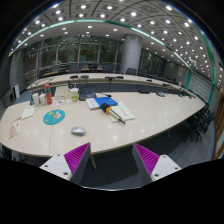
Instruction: Arrange mouse
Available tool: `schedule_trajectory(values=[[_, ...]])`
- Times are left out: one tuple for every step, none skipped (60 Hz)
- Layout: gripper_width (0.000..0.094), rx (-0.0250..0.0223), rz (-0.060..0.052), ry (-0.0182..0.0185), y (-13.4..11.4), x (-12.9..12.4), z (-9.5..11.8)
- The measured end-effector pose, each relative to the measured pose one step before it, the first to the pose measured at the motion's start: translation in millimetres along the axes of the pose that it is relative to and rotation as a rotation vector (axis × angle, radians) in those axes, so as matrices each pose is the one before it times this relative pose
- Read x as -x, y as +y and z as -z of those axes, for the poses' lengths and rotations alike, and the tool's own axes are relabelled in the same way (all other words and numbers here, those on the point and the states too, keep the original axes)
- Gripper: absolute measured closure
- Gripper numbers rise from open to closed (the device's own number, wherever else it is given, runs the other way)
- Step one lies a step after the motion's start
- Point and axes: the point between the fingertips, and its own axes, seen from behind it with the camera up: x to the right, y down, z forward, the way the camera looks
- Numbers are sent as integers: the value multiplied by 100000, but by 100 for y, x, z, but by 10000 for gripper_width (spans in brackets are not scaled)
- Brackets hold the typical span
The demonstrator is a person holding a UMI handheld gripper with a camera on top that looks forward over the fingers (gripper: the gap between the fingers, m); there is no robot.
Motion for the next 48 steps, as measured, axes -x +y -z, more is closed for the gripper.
schedule_trajectory(values=[[80,359,27,-304,133,106,-32],[79,469,55,-360,182,141,-71],[79,583,88,-344,231,147,-113],[80,604,21,-383,261,199,-174],[77,529,-5,-442,271,253,-235],[79,426,-63,-528,271,329,-294],[77,318,-134,-573,130,170,25],[78,71,-179,-453,573,889,-1501],[79,400,-163,-489,271,446,-377],[78,459,-100,-490,298,390,-354],[78,770,11,-600,120,-73,383],[77,540,35,-500,335,364,-488],[78,203,138,-415,448,736,-1346],[77,459,210,-631,113,19,285],[76,5,261,-532,245,408,-585],[76,-169,284,-397,396,532,-939],[75,126,403,-401,279,466,-533],[73,337,528,-438,304,462,-576],[76,391,551,-493,290,486,-610],[74,467,567,-656,41,165,-383],[74,-65,371,-436,432,786,-966],[75,174,460,-696,-69,186,-455],[75,120,398,-553,169,489,-786],[75,336,356,-536,-77,433,-445],[75,136,343,-435,154,499,-903],[74,-328,151,-280,206,562,-1243],[75,-278,199,-232,-20,398,-789],[73,-257,178,-229,-24,435,-875],[75,-252,113,-191,-35,432,-929],[75,-167,18,-228,-69,372,-965],[74,-65,-54,-228,-40,355,-1028],[75,235,126,-273,-246,256,-863],[76,26,62,-169,98,291,-926],[77,120,109,-39,-47,305,-898],[77,111,169,69,-79,294,-873],[76,-2,199,66,-115,257,-903],[76,-114,305,90,-138,216,-889],[77,-7,403,146,-91,223,-866],[78,236,467,176,-58,225,-889],[77,447,492,165,26,190,-869],[78,588,569,214,-32,144,-862],[79,546,445,254,-41,152,-893],[79,615,551,427,17,126,-756],[80,701,626,451,46,107,-779],[80,783,651,440,58,99,-714],[80,768,567,488,35,43,-700],[79,652,367,517,3,47,-665],[78,550,225,503,-27,57,-659]])
